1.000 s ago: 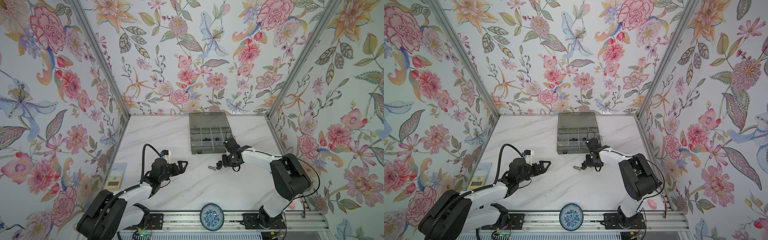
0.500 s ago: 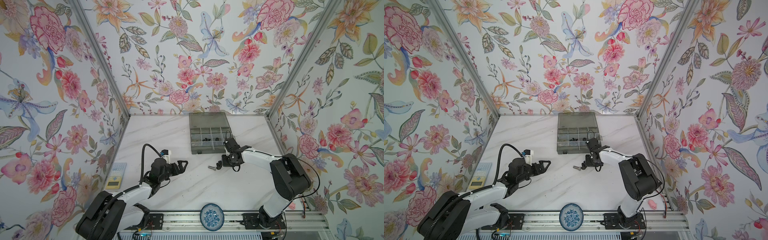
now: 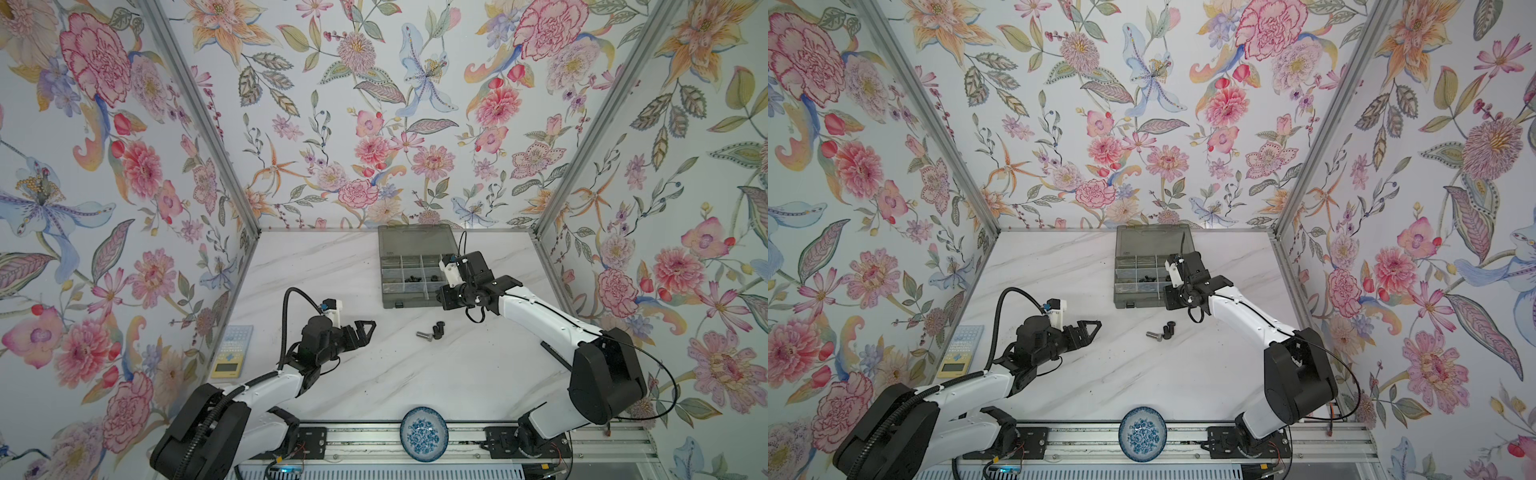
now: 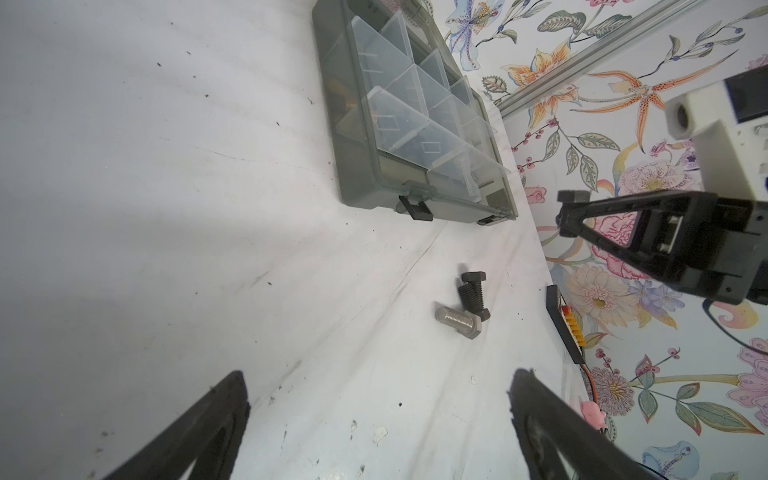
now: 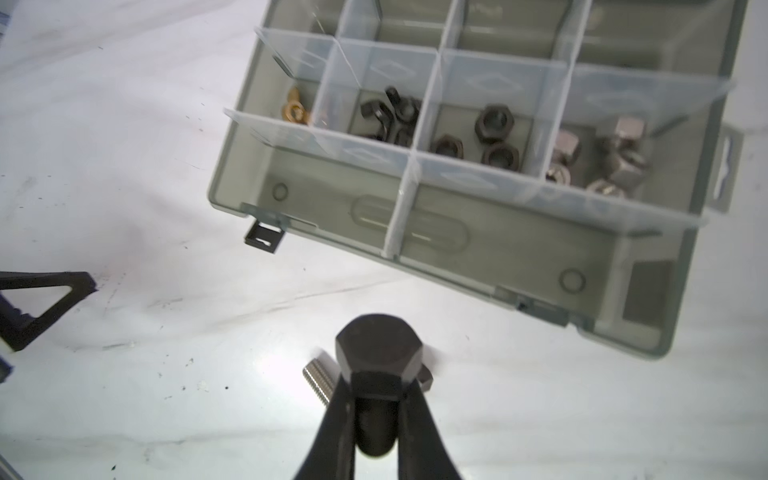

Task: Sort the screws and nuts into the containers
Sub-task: 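Carry the dark bolt with the right gripper over the grey box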

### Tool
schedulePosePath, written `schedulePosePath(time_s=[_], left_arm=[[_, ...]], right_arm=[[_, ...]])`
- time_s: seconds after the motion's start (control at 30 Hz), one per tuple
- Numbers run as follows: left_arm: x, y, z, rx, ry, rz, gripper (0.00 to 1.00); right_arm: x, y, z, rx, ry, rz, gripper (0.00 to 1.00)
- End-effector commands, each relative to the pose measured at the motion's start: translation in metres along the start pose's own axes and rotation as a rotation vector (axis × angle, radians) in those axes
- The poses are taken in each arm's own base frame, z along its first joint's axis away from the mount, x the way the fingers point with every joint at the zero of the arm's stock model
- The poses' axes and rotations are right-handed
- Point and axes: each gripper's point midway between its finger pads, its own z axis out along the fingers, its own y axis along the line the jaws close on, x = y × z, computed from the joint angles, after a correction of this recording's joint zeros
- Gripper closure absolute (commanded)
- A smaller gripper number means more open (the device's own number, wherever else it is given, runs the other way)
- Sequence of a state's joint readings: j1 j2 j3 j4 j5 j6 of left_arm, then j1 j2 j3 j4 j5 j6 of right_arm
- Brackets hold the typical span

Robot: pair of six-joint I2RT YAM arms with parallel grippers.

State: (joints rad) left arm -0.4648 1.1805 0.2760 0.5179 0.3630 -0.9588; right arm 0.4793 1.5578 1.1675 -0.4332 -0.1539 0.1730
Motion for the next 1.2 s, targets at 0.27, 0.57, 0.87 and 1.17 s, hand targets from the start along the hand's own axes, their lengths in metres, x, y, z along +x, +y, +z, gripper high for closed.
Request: schedulePosePath(time_s=[0.27,0.57,0.87,1.17], left_arm=[[-0.007,-0.003,-0.008,0.012,-0.036,-0.007,0.01],[-0.009,-0.003,-0.009,0.012,-0.041,-0.007,0.01],[-0.008,-0.003,-0.009,0.012,-0.039,-0.007,0.01],[-0.008,-0.003,-0.005,0.015,-0.031,-0.006,0.01]], right_arm=[[-0.057,0.010,0.034,-0.032,-0.026,-0.280,1.00],[-0.055,0.017,0.074,-0.005,0.026,-0.349,1.00],[-0.040,0.012,0.099,0.055,0.097,-0.363,1.00],[-0.026,0.006,0.110,0.087,0.143,-0.374,0.99]])
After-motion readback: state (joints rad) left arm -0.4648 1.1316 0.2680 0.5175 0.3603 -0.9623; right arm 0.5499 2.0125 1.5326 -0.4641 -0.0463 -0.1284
